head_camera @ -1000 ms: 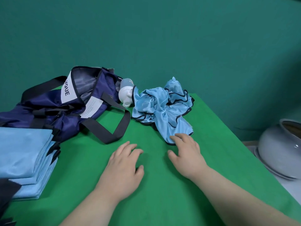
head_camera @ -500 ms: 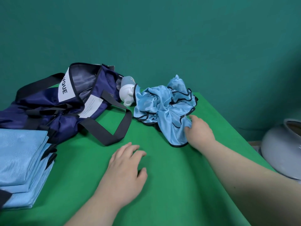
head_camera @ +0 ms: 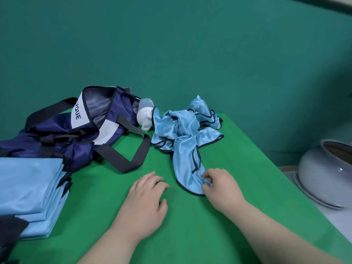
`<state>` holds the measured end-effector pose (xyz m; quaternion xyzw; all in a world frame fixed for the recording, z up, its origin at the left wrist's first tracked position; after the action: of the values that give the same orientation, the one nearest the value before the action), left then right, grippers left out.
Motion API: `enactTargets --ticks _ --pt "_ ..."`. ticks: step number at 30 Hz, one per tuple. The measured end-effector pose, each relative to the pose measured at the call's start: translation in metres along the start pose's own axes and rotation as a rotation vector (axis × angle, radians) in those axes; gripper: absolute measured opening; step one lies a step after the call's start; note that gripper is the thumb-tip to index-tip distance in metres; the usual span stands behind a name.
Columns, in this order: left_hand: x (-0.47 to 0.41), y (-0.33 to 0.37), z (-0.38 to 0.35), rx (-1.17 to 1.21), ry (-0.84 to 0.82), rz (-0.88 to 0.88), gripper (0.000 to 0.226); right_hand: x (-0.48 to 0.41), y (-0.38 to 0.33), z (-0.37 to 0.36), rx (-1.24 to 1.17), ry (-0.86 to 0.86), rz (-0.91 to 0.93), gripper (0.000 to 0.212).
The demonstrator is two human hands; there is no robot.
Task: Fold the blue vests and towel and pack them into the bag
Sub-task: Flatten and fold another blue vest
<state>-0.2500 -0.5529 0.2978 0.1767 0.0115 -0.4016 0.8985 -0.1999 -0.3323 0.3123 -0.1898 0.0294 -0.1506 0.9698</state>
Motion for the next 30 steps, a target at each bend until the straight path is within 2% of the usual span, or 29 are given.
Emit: enactTargets --ticks 8,13,16,21,30 --pt "0.032 0.017 0.002 -0.001 -0.020 -0.023 0.037 0.085 -0.020 -0.016 -0.002 -0.013 0.157 0.025" --pt "0.065 0.030 0.005 0.013 -0.031 -0.008 0.033 0.118 -0.020 -0.013 -0.069 0.016 0.124 0.025" --pt "0.084 0.036 0.008 0.018 -0.034 0.010 0.032 0.138 -0.017 -0.008 -0.154 0.061 0.064 0.017" --pt "0.117 0.047 0.015 0.049 -0.054 0.078 0.031 0.177 -0.016 -0.008 -0.239 0.016 -0.004 0.020" --pt "0.180 0.070 0.020 0.152 -0.113 0.052 0.035 0.249 -0.050 -0.016 -0.313 -0.053 0.078 0.018"
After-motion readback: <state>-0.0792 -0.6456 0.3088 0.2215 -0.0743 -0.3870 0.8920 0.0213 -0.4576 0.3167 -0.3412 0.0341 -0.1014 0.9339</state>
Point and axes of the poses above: each hand's wrist, its own x-axis away from the middle knuckle, its own z-axis out of the back of the hand, y = z × x, the point moved 7 cm from there along -x, towards the middle knuckle, and after that the axes turned 13 degrees about -y, right-handed, at the moved point
